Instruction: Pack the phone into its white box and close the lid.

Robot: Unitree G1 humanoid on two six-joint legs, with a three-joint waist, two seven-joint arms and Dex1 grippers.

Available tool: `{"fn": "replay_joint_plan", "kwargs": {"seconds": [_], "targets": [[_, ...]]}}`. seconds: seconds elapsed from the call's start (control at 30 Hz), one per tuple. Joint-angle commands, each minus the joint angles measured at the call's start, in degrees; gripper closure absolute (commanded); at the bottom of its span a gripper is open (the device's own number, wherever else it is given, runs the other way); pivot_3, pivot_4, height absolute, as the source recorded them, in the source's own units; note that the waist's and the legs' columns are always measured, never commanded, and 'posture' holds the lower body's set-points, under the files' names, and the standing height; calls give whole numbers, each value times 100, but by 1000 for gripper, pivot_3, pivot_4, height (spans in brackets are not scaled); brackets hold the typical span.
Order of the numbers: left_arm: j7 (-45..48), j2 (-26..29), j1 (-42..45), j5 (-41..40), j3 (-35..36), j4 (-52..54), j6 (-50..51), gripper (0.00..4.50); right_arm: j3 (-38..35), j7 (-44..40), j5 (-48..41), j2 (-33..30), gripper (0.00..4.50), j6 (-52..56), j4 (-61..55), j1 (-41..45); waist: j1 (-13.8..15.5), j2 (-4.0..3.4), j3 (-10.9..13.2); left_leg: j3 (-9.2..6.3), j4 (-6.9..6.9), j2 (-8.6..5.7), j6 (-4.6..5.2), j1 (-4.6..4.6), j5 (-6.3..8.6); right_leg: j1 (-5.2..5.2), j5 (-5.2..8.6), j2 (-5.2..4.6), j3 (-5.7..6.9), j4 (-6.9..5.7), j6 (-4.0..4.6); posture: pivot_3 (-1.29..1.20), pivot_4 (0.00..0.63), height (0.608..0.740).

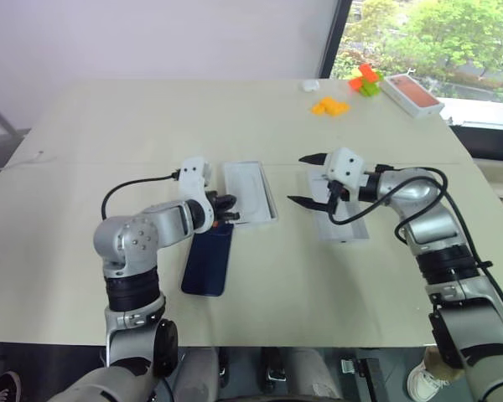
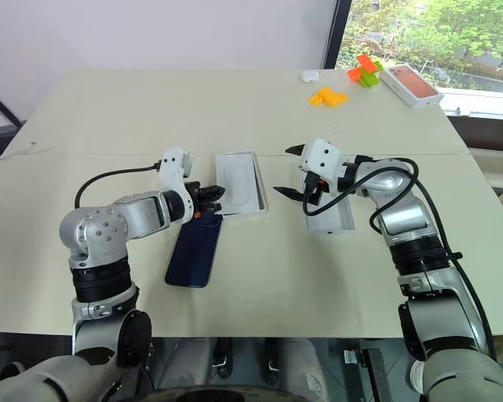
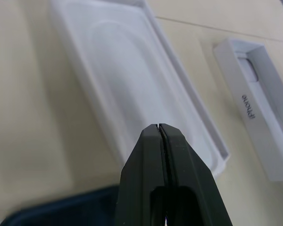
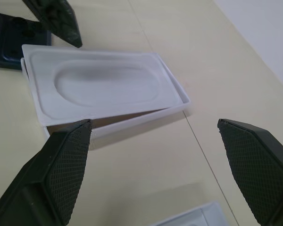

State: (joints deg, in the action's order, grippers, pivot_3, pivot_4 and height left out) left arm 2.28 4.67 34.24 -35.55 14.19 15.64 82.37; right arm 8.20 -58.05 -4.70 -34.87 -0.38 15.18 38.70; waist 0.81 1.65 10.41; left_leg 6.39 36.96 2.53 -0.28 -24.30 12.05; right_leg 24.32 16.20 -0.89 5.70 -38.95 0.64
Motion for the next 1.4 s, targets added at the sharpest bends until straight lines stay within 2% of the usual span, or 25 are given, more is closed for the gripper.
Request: {"fn": "replay_joint_plan", "kwargs": {"seconds": [0.03, 0.17, 0.47, 0.97, 1.1, 1.27, 1.4], "targets": [[48, -158, 121, 50, -171, -93, -99, 4446, -107, 29, -20, 5, 0, -118, -54, 154, -1, 0, 0, 0, 1, 0, 0, 0, 0, 0, 0, 0, 0, 0, 0, 0, 150, 737], [-86, -123, 326, 401, -450, -739, -23, 4446, -101, 52, -7, 28, 0, -127, -59, 178, -14, 1, 0, 0, -1, 0, 1, 1, 0, 0, 0, 2, 0, 0, 0, 0, 150, 737], [245, -95, 753, 638, -897, -1429, -207, 4446, -131, 132, 1, 4, 0, -107, -132, 126, -16, 0, 0, 0, -4, 1, 0, 2, 0, 0, 1, 2, 0, 0, -1, 0, 150, 737], [310, -344, 1122, 1114, -945, -2415, -1181, 4446, -124, 242, 4, -4, 0, -79, -207, 95, -14, 0, 0, 0, -4, 1, 0, 3, 0, 0, 0, 2, 0, 0, -1, 0, 150, 737], [377, -326, 1133, 1161, -981, -2443, -1248, 4446, -136, 250, 0, -26, 0, -80, -204, 92, -15, 0, 0, 0, -3, 1, 0, 2, 0, 0, 0, 1, 0, 0, -1, 0, 150, 737], [442, -264, 1118, 1064, -924, -1946, -1094, 4446, -192, 223, -115, -6, 0, 32, -219, 109, -21, 1, 1, 0, -5, 1, -2, 2, -1, 1, 0, 2, 0, 0, 0, 0, 150, 737], [428, -186, 1106, 996, -657, -1538, -1118, 4446, -321, 222, -488, 142, 0, 539, -432, 157, -23, 0, 2, 0, -5, 2, -4, 2, -3, 2, 0, 2, 0, 0, 0, 0, 150, 737]]}}
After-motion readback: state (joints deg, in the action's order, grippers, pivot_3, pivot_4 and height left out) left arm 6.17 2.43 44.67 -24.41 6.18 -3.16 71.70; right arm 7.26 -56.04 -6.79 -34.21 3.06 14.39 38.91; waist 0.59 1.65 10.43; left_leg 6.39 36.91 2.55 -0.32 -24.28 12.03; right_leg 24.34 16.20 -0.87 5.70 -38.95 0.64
